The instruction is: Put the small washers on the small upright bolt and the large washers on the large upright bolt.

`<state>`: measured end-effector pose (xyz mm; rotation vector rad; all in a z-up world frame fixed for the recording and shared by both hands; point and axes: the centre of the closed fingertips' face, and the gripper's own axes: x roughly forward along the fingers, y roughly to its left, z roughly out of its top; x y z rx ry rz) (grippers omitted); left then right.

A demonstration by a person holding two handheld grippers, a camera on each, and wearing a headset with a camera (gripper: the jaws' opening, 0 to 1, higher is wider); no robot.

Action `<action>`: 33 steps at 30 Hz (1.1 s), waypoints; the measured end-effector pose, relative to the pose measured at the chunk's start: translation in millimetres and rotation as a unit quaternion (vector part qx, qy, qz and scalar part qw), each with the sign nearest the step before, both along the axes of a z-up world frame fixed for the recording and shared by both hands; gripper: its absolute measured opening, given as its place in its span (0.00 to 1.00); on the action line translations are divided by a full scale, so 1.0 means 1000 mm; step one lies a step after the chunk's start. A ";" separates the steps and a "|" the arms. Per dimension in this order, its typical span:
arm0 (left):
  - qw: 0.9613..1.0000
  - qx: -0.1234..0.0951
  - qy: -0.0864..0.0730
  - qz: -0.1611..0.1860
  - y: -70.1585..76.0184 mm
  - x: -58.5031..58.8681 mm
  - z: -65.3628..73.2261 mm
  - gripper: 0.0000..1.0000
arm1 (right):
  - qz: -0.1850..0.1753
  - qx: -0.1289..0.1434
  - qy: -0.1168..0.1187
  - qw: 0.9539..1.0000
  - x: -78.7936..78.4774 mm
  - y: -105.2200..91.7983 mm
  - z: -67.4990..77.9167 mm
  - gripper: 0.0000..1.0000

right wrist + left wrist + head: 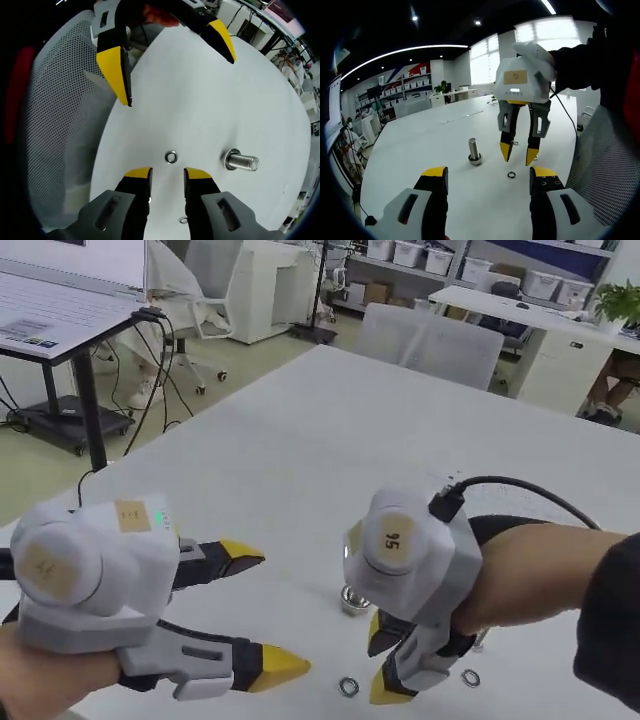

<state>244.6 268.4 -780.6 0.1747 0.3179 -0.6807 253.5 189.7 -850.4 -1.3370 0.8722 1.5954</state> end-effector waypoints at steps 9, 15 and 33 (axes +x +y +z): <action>1.000 -0.002 0.000 0.002 0.001 0.000 -0.001 0.65 | 0.005 -0.012 0.007 1.000 -0.003 0.005 -0.013 0.26; 1.000 -0.004 -0.001 0.004 0.002 -0.001 -0.002 0.64 | 0.011 -0.016 0.007 1.000 -0.004 0.010 -0.018 0.25; 1.000 -0.008 0.000 0.009 0.002 -0.003 -0.003 0.63 | 0.019 -0.030 -0.004 0.999 0.001 0.008 -0.027 0.19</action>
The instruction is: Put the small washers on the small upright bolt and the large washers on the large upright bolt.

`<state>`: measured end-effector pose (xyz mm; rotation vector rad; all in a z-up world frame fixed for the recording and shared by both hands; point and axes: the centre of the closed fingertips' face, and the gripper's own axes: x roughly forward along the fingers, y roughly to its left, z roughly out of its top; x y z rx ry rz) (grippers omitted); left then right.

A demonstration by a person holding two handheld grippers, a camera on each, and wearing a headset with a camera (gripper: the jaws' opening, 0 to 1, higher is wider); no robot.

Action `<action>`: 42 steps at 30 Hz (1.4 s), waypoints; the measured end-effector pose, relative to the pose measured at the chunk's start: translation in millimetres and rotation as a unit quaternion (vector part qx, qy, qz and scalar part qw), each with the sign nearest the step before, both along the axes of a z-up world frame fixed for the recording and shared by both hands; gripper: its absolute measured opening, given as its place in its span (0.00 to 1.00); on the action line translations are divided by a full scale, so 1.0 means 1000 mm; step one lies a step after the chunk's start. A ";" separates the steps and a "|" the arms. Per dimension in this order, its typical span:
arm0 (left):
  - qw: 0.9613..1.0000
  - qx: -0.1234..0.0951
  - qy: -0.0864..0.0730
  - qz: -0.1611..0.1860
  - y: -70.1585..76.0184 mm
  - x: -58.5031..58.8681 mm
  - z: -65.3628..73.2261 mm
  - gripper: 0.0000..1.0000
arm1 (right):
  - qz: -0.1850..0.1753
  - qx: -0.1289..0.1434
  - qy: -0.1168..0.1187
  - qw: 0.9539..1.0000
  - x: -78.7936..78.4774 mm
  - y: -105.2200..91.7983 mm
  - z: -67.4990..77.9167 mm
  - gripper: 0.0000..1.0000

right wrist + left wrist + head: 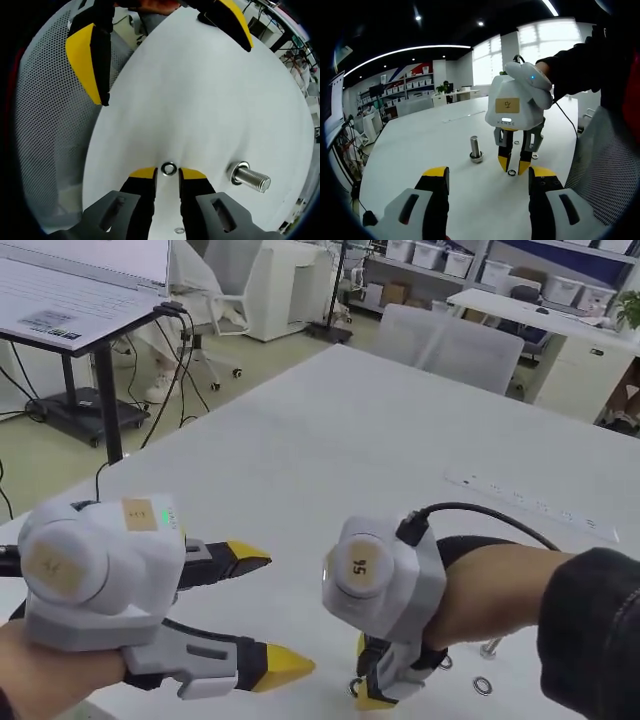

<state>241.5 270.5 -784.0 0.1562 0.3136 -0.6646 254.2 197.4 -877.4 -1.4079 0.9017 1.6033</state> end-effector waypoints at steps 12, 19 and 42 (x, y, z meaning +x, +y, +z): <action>1.000 -0.001 0.000 0.000 -0.001 -0.001 0.000 0.63 | 0.011 -0.002 -0.018 1.000 -0.002 0.000 -0.001 0.16; 1.000 -0.001 -0.001 0.000 -0.001 -0.002 0.000 0.63 | 0.021 -0.007 -0.035 0.999 -0.005 -0.001 -0.001 0.16; 1.000 0.005 0.001 -0.005 -0.002 0.000 0.002 0.62 | -0.007 0.012 -0.020 1.000 -0.003 -0.001 0.000 0.14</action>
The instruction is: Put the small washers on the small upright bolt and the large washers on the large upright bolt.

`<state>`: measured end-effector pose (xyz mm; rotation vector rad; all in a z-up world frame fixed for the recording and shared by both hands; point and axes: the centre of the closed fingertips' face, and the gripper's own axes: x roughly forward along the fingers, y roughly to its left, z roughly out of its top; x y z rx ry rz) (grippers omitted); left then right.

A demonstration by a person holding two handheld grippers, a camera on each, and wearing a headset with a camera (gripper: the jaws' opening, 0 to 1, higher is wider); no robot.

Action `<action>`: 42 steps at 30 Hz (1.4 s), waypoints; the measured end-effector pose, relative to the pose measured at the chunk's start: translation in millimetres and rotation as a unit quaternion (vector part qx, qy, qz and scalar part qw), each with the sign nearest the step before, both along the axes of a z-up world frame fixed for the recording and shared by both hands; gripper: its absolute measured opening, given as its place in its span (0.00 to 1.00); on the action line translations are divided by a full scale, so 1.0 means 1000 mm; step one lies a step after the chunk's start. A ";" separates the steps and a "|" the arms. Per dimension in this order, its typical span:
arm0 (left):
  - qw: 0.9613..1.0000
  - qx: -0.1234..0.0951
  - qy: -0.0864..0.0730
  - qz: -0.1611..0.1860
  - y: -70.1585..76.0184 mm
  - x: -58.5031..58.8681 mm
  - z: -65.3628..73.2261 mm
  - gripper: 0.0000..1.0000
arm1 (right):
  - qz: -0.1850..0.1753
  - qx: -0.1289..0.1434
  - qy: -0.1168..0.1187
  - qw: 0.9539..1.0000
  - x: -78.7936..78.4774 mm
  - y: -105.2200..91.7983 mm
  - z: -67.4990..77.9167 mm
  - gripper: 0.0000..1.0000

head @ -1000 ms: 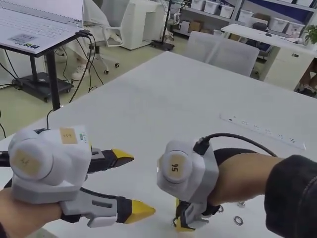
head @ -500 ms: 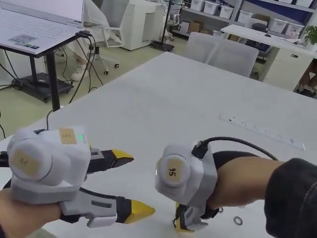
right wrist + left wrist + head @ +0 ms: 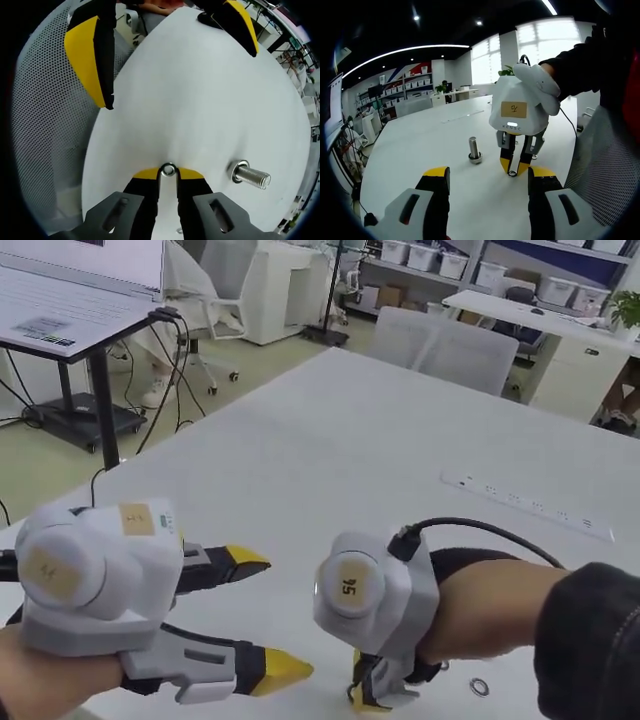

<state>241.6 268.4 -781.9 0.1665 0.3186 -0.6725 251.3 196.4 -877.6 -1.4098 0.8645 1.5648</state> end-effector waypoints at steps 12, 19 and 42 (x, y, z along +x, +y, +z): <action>1.000 0.004 0.001 -0.008 -0.004 -0.001 0.001 0.62 | -0.017 0.011 0.002 1.000 0.001 0.001 0.000 0.14; 1.000 0.004 0.005 -0.014 -0.006 -0.002 -0.001 0.62 | -0.019 0.012 0.003 1.000 0.000 0.001 0.000 0.14; 0.998 0.015 0.017 -0.051 -0.021 -0.002 -0.003 0.62 | -0.051 0.034 0.006 0.998 0.014 -0.015 0.022 0.14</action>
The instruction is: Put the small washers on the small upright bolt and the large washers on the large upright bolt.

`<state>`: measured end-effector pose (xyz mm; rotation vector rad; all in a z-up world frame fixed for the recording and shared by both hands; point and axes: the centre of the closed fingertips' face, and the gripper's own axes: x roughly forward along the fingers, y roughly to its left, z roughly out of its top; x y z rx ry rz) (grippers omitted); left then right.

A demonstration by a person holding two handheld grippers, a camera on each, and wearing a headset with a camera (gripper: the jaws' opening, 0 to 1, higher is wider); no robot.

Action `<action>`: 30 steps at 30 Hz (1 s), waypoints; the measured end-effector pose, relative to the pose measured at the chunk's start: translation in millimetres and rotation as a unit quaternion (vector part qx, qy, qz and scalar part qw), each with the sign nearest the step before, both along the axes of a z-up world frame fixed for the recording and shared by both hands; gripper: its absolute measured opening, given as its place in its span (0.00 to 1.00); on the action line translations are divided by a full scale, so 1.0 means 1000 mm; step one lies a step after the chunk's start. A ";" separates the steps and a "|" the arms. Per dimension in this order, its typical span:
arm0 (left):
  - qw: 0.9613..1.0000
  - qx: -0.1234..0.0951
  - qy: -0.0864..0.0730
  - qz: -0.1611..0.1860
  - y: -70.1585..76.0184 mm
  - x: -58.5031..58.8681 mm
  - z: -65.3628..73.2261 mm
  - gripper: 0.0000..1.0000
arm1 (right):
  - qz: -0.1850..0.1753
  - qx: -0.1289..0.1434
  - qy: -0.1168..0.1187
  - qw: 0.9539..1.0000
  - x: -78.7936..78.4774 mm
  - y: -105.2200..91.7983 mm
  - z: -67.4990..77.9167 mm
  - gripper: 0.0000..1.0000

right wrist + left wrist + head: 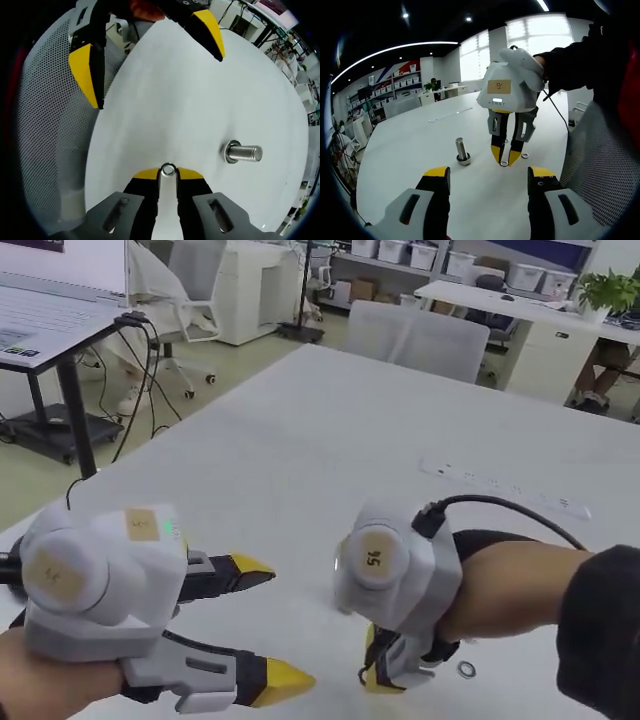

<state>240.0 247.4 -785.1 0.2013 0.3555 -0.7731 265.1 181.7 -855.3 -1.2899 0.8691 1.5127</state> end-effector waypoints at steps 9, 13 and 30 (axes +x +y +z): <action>1.000 0.010 0.003 -0.021 -0.007 0.001 0.003 0.61 | -0.021 0.015 -0.001 1.000 0.009 -0.008 0.016 0.14; 0.999 0.018 0.006 -0.032 -0.011 0.002 0.002 0.61 | -0.029 0.018 -0.005 0.999 0.014 -0.015 0.024 0.14; 0.997 0.025 0.010 -0.074 -0.031 0.016 0.007 0.60 | -0.067 0.041 -0.031 0.996 0.038 -0.042 0.060 0.14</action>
